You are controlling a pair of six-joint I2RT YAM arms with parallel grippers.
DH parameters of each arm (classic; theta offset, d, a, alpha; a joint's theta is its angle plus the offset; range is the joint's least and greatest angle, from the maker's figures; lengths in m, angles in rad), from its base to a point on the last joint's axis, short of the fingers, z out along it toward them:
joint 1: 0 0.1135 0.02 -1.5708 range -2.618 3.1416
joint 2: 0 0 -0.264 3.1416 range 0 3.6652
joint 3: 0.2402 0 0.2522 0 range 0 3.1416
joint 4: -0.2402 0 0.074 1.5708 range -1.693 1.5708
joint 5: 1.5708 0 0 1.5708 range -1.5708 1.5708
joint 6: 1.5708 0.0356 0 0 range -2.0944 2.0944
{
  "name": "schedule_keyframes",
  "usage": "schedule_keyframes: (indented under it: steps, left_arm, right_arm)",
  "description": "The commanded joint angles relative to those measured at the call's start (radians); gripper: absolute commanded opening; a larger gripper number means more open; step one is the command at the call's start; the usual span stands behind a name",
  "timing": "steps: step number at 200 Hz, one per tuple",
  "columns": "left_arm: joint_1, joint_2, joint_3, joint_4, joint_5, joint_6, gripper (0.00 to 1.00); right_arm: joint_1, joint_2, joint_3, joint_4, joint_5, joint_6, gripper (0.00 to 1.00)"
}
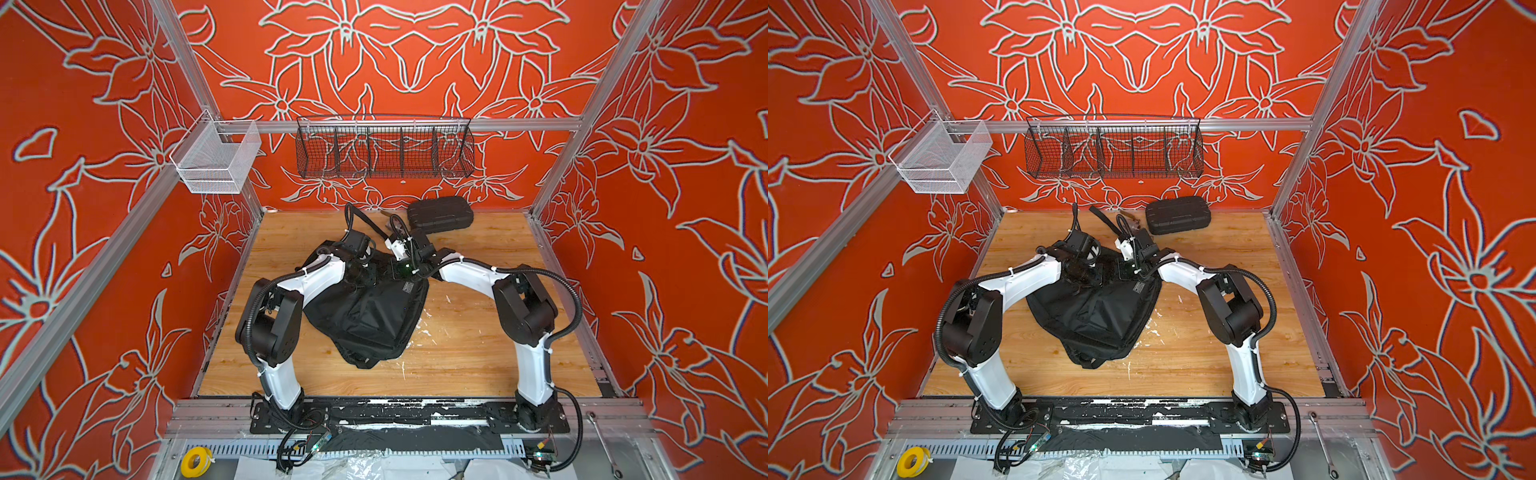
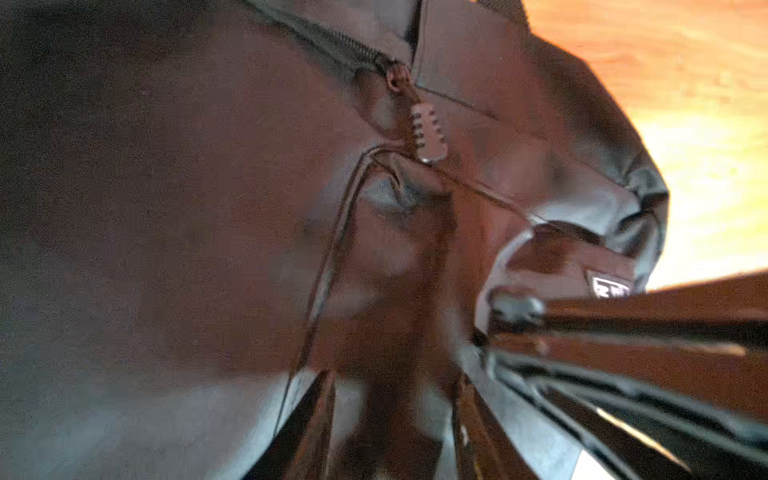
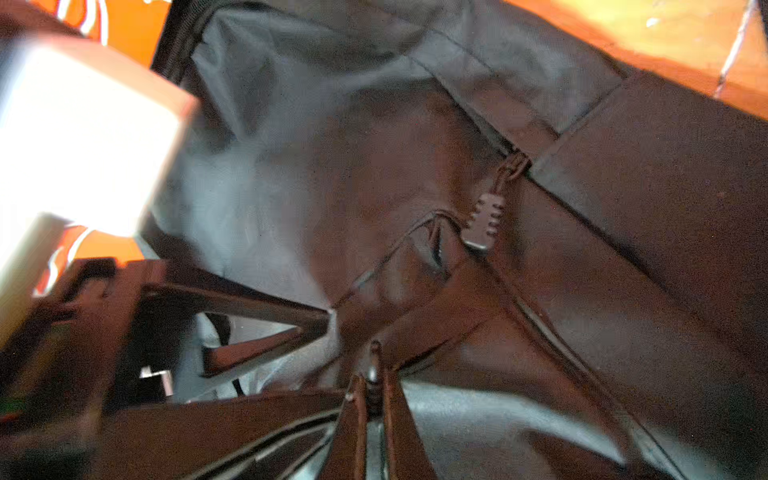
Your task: Pack the student bag
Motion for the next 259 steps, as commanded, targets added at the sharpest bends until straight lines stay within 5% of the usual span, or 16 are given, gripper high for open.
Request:
schedule_keyframes:
  steps: [1,140,178,259]
  left_arm:
    - [0.000,0.032,0.032,0.003,-0.024,-0.015,0.47]
    - [0.005,0.063,0.108,-0.010,-0.058,-0.074,0.43]
    - [0.005,0.036,0.089,0.009,-0.085,-0.085,0.55]
    - [0.005,0.004,0.059,0.038,-0.071,-0.010,0.60]
  right_arm:
    - [0.008,-0.042,-0.018,0.019,0.008,0.021,0.00]
    - [0.008,-0.040,-0.075,-0.007,-0.011,0.009,0.00]
    - [0.008,-0.050,-0.106,-0.015,-0.026,0.004,0.00]
    - [-0.001,-0.046,-0.114,-0.012,-0.038,-0.005,0.00]
